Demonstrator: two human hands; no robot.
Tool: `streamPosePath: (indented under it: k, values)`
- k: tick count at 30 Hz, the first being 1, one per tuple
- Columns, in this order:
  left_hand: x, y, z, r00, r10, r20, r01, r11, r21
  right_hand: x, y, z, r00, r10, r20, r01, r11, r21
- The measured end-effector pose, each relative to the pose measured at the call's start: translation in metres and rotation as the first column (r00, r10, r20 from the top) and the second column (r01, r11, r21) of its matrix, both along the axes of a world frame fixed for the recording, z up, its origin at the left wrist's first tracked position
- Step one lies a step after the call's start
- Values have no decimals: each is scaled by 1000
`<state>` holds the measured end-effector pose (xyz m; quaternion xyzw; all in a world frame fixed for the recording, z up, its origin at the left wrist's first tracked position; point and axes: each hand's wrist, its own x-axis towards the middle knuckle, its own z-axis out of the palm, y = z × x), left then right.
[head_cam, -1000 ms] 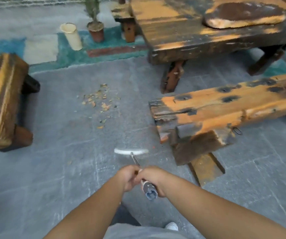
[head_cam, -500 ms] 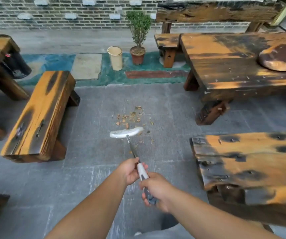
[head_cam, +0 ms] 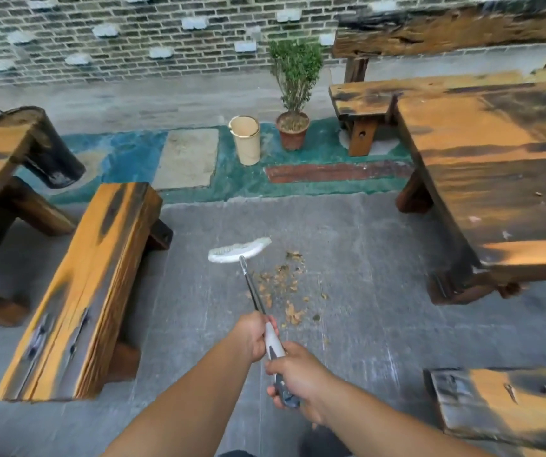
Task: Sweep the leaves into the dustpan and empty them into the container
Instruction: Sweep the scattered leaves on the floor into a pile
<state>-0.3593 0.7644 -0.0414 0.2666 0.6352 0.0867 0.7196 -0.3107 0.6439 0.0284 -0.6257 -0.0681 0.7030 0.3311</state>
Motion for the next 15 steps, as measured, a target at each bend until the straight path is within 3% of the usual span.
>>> streamPosePath:
  k: [4, 7, 10, 15]
  values:
    - [43, 77, -18, 999, -51, 14, 51, 999, -2, 50, 85, -18, 988, 149, 29, -146, 985, -93]
    - [81, 152, -69, 994, -108, 8, 108, 994, 5, 75, 156, -71, 955, 178, 237, -148, 979, -140]
    - [122, 222, -139, 973, -232, 5, 232, 973, -14, 89, 226, -139, 907, 99, 409, -72, 994, -81]
    - [194, 322, -262, 929, -370, 3, 369, 929, 12, 130, 323, -261, 876, -89, 474, 105, 994, -6]
